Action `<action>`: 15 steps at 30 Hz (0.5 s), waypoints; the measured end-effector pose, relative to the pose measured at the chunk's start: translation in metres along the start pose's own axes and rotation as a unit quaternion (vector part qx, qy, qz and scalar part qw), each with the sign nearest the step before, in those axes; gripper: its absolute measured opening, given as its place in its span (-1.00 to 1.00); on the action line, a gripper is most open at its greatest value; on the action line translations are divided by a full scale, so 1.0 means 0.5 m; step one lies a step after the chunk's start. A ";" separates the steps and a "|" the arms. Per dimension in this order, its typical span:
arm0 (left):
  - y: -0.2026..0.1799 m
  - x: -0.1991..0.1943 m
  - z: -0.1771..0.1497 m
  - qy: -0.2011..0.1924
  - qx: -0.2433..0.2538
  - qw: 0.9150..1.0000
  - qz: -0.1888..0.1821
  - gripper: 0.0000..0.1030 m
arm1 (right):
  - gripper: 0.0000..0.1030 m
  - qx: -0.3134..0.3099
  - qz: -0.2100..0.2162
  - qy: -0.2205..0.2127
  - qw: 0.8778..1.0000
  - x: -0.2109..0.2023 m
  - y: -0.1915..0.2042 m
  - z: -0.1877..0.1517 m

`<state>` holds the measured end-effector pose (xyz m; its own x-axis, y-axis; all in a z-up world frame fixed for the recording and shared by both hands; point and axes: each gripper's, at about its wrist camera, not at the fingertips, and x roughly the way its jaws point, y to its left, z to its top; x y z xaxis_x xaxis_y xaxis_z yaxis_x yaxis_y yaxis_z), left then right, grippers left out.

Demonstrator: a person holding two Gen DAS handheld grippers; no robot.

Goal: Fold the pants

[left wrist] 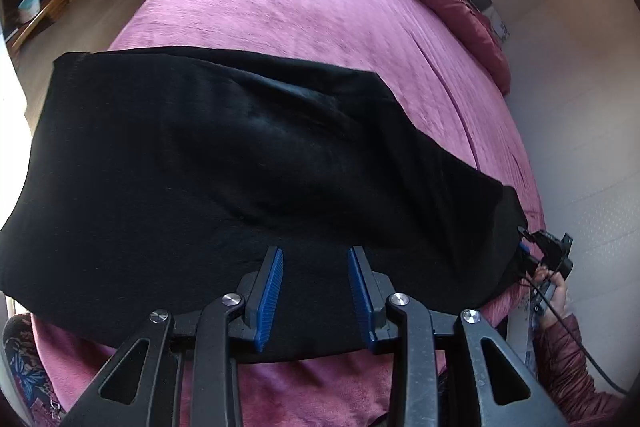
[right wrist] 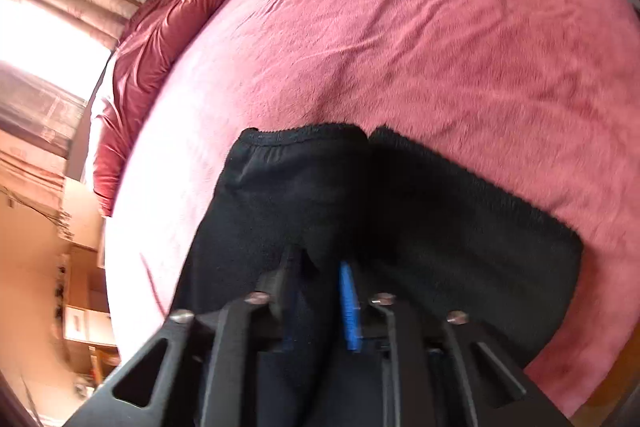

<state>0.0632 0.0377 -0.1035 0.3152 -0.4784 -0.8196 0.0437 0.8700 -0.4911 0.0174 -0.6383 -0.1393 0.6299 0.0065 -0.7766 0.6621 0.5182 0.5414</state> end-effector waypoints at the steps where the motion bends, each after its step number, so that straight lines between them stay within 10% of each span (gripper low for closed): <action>1: -0.012 0.011 -0.002 0.007 0.008 1.000 -0.003 -0.34 | -0.81 -0.015 -0.001 -0.007 1.000 -0.016 0.012 0.002; 15: -0.056 0.076 0.002 0.060 0.043 0.997 -0.025 -0.34 | -0.60 -0.068 -0.085 -0.012 0.994 -0.198 0.008 -0.028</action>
<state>0.0749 -0.0049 -0.1207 0.1950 -0.5285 -0.8262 0.1401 0.8488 -0.5098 -0.0483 -0.6248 -0.0648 0.5235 -0.1105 -0.8448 0.7002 0.6208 0.3526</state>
